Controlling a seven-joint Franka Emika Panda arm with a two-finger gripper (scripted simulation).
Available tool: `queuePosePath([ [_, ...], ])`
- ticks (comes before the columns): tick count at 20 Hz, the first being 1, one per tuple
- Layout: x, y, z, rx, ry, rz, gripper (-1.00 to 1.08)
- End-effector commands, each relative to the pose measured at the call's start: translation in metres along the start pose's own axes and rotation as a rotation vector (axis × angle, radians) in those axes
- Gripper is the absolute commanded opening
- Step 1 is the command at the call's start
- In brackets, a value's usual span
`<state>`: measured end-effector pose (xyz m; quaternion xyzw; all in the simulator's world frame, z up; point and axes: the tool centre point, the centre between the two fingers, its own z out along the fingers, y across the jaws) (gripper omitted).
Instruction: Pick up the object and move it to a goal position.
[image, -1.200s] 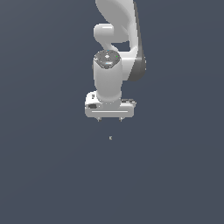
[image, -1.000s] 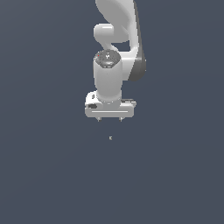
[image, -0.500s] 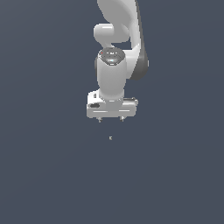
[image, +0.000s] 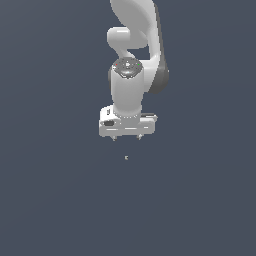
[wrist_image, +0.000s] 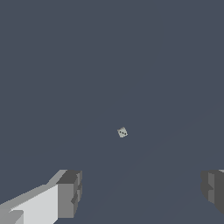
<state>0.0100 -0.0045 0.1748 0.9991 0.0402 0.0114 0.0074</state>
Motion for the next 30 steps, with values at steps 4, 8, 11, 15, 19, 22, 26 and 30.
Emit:
queuePosePath([
  [4,0.002,0.001,0.018,0.000,-0.004,-0.066,1.00],
  [8,0.004,0.002,0.037,0.001,-0.008,-0.140,1.00],
  [11,0.005,0.002,0.056,0.004,-0.012,-0.210,1.00],
  [15,0.006,0.003,0.080,0.009,-0.015,-0.298,1.00],
  [19,0.006,0.003,0.097,0.014,-0.017,-0.364,1.00],
  [22,0.006,0.003,0.107,0.017,-0.018,-0.398,1.00],
  [26,0.006,0.002,0.114,0.020,-0.018,-0.426,1.00],
  [30,0.005,0.002,0.115,0.020,-0.019,-0.427,1.00],
])
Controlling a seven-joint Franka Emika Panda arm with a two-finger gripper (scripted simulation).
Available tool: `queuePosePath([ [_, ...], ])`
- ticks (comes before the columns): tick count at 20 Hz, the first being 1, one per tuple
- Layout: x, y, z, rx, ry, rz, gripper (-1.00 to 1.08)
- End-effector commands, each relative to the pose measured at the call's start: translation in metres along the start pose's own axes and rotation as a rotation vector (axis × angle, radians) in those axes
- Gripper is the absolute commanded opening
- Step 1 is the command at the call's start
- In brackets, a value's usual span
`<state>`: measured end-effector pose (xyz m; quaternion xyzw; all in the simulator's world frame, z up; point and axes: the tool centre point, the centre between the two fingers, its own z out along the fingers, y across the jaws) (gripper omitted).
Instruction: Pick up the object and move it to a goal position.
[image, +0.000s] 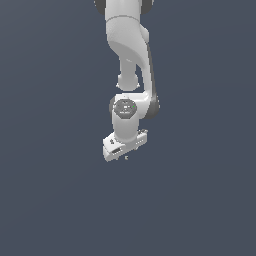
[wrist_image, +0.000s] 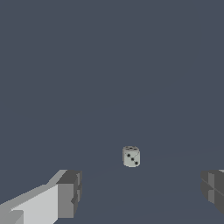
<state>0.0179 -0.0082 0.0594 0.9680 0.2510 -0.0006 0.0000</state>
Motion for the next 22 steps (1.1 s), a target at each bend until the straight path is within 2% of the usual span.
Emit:
queuePosePath([
  [1,0.000,0.000,0.000,0.000,0.000,0.000,1.00],
  [13,-0.001,-0.001,0.044,0.000,0.001,-0.004,1.00],
  [18,0.000,0.000,0.051,0.000,0.001,-0.005,1.00],
  [19,0.000,0.000,0.051,0.000,0.001,-0.005,-1.00],
  [22,0.000,0.000,0.051,0.000,0.001,-0.005,-1.00],
])
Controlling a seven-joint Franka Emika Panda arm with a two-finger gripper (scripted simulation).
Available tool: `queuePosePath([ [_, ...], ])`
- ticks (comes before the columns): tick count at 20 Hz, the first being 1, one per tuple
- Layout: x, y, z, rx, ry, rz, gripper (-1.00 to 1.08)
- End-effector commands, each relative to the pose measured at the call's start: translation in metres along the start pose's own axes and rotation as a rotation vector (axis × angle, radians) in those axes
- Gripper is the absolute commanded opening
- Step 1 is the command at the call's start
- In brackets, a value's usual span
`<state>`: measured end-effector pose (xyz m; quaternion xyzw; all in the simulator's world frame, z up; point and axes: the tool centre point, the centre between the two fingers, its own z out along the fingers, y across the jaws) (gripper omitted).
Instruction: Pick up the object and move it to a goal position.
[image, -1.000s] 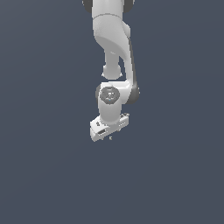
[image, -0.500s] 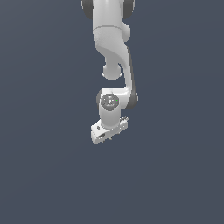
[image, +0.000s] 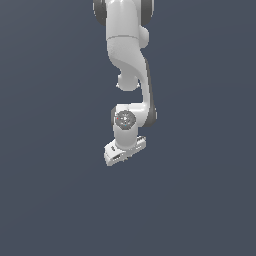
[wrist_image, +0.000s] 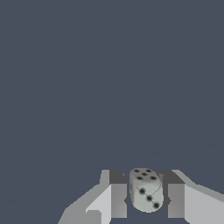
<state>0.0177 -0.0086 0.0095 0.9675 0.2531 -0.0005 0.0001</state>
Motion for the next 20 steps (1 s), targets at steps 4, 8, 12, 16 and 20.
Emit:
queuePosePath([
  [4,0.001,0.000,0.001,0.000,0.001,-0.001,-1.00],
  [8,0.000,0.000,0.000,0.000,0.000,0.000,-1.00],
  [12,0.000,-0.003,-0.006,0.000,0.000,0.000,-1.00],
  [16,-0.001,-0.011,-0.018,0.000,0.000,0.000,-1.00],
  [20,-0.003,-0.022,-0.038,-0.001,0.000,-0.001,-1.00],
])
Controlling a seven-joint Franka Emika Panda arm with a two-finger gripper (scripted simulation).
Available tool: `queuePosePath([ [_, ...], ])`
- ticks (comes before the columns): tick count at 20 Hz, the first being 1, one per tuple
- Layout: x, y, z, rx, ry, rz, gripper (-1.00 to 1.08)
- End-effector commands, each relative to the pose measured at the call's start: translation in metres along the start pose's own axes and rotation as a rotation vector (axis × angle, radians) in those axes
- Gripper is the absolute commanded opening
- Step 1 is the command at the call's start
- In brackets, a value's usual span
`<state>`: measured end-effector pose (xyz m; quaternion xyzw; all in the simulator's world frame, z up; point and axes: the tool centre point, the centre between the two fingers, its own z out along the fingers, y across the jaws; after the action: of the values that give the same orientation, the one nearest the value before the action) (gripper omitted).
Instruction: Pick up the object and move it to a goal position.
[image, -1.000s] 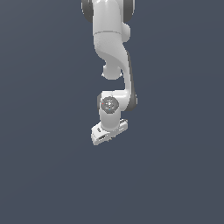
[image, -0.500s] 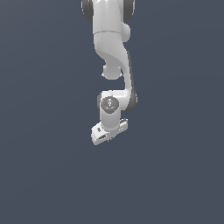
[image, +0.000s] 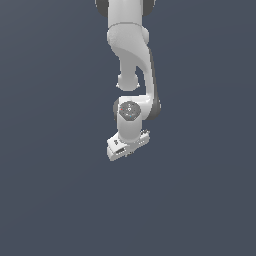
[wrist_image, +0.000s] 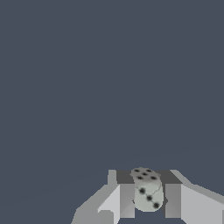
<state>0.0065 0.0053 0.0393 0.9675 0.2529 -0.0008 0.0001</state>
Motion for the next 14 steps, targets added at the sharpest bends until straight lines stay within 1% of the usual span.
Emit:
queuePosePath([
  [1,-0.001,-0.008,-0.015,-0.001,0.001,-0.001,-1.00],
  [14,-0.007,-0.065,-0.114,-0.001,0.001,-0.001,-1.00],
])
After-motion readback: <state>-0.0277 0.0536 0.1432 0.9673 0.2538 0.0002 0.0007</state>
